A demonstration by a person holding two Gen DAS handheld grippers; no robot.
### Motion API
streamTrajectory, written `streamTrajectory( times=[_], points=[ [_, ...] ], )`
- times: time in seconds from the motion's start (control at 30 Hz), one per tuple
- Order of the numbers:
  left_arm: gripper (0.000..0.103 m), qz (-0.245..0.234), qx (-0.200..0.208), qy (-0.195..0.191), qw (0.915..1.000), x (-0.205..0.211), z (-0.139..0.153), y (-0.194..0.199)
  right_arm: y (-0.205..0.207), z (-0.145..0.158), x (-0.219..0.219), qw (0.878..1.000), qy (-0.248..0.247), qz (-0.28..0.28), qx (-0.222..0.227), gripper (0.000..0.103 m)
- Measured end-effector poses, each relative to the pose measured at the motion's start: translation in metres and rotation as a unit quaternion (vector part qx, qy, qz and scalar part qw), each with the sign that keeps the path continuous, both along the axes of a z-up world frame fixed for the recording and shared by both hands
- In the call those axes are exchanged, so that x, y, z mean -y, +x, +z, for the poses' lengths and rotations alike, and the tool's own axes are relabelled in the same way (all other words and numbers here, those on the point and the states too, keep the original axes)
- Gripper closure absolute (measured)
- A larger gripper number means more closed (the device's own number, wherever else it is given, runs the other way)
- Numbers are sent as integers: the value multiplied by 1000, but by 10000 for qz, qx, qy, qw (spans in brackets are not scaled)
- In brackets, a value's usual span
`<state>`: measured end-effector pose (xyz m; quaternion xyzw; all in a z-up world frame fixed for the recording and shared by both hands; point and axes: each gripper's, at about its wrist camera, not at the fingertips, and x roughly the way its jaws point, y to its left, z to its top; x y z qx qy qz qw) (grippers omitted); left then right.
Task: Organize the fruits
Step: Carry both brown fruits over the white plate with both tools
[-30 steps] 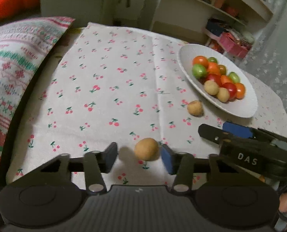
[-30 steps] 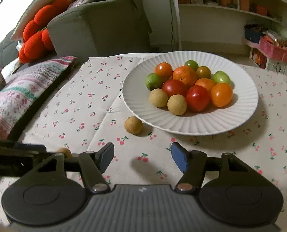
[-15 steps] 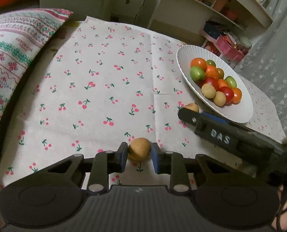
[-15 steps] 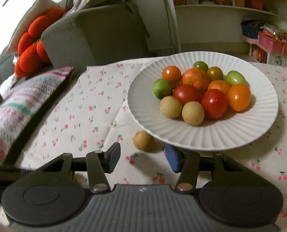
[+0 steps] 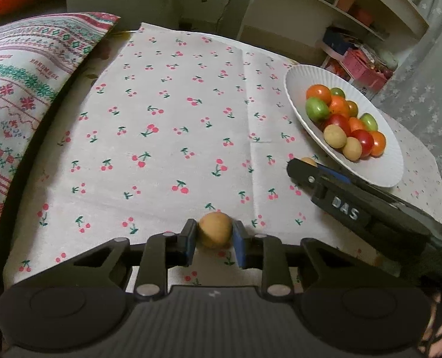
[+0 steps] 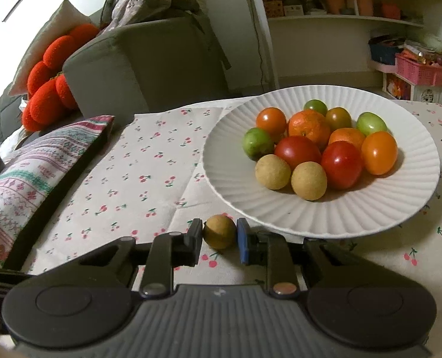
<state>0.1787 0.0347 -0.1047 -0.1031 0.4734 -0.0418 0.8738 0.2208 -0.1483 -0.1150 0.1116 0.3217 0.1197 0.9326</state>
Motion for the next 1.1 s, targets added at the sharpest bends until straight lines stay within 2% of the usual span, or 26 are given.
streamTrajectory(
  times=[0.2,0.47,0.7,0.9,1.0,1.1],
  points=[
    [103,212,46,-70,9997,-10,6,-1,-4,10,-2,9997,-6,200,-103,81],
    [103,205,286,105,9993,-5,23,-5,-16,31,-4,9975,-313,607,-199,81],
    [103,149,537,94,9984,4,39,-8,-30,63,11,9975,-212,624,-256,81],
    [103,46,674,125,9976,16,53,-12,-42,77,29,9962,-472,635,-353,81],
    [103,12,819,186,9965,22,64,-16,-51,92,41,9964,-500,654,-186,81],
    [103,69,899,222,9957,27,71,-20,-54,101,57,9984,-222,524,-64,81]
  ],
)
